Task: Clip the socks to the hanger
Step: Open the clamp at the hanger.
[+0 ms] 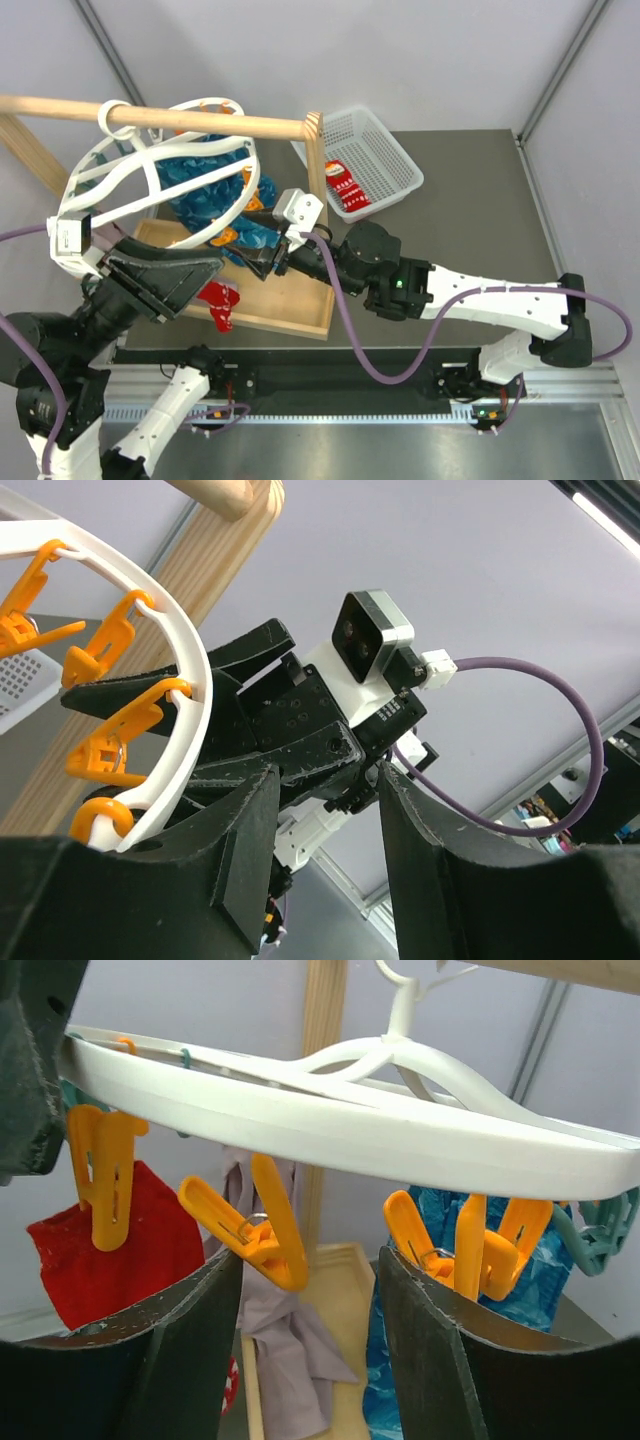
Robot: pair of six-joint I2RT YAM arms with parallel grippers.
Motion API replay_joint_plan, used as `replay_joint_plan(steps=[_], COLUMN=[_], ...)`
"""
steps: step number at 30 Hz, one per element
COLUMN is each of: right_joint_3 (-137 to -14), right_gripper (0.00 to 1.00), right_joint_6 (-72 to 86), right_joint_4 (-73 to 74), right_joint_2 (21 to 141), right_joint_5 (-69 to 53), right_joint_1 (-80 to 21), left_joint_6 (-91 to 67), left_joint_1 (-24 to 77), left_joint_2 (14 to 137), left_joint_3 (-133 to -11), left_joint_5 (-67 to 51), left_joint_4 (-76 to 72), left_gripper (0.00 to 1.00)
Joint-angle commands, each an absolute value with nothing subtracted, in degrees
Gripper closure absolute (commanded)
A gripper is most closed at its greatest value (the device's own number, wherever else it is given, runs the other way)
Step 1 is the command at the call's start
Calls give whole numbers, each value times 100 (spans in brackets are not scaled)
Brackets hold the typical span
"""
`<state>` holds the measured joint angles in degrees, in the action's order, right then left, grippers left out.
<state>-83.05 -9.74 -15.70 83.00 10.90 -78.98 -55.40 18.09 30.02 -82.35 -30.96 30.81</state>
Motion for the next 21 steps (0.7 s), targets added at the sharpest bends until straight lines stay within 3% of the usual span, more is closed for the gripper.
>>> replay_joint_plan(steps=[1,8,13,21], right_joint_3=[-8543,-8517,-8666,-8675], right_gripper=[44,46,57,57], right_joint_6=[-642,-352,-88,210], right_joint_4=[-1986,-2109,-2145,-2162], right_joint_2=[8227,8226,8340,8358], right_joint_5=[511,106,-166,-325], right_joint_1=[-7805,-7805,-7770,-7726], left_joint_6=[-5774,-5871,-5985,-6064], left_joint_1=[1775,1775,1758,1661], left_joint_2=[2944,2821,2760,2874], left_joint_3=[-8305,-8402,-8411,-8876], left_joint_5=[-2971,-2830,-2813,-2365], left_joint_4=[2795,2804,2874,3786], left_gripper=[51,51,51,55])
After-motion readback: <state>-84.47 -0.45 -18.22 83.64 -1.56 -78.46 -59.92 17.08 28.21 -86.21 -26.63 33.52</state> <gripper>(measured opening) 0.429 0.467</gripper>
